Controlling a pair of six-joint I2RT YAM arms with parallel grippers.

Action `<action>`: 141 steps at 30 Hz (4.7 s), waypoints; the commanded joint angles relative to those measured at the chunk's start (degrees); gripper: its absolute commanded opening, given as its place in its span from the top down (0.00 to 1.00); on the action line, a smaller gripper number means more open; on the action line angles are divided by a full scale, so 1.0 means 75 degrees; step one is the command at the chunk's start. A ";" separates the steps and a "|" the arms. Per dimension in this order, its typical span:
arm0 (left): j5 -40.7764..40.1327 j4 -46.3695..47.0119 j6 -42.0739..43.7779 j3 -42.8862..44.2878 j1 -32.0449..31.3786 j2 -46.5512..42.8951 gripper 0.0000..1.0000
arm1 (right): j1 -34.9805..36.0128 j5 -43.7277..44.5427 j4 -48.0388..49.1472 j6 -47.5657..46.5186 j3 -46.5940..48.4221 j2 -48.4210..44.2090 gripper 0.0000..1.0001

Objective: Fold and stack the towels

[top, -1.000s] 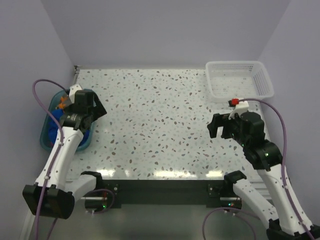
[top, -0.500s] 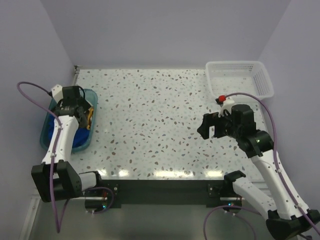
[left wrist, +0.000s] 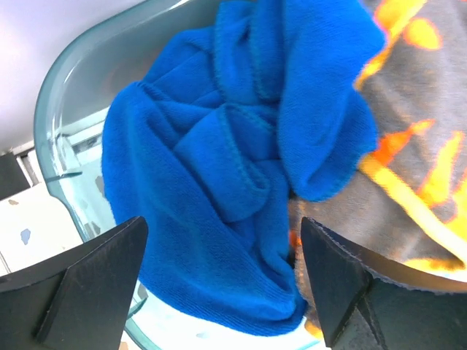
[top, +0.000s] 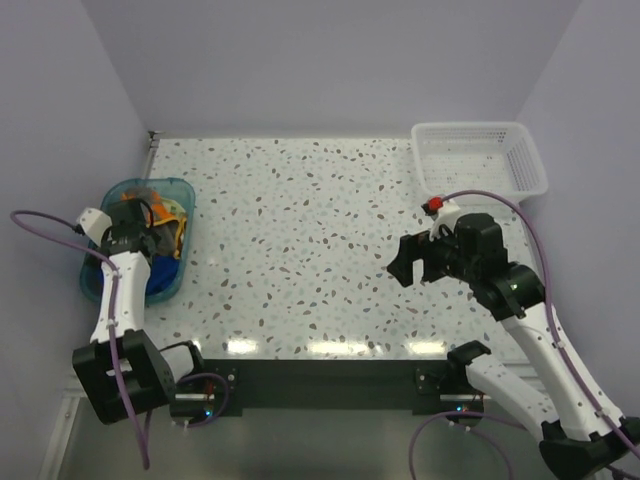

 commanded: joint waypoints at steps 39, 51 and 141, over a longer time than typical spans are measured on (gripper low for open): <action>0.2067 -0.0293 0.1978 0.6456 -0.4165 0.1087 1.00 | 0.0164 0.0697 -0.0220 0.0384 0.1535 0.0563 0.01; 0.1658 0.0854 0.1665 0.4271 -0.9907 0.1253 0.70 | 0.0152 0.1553 -0.0302 0.0535 0.1737 0.0271 0.01; 0.0567 0.1277 0.4312 0.3893 -0.6887 0.6855 0.48 | 0.2496 0.1153 -0.0289 0.1791 -0.0318 0.4677 0.48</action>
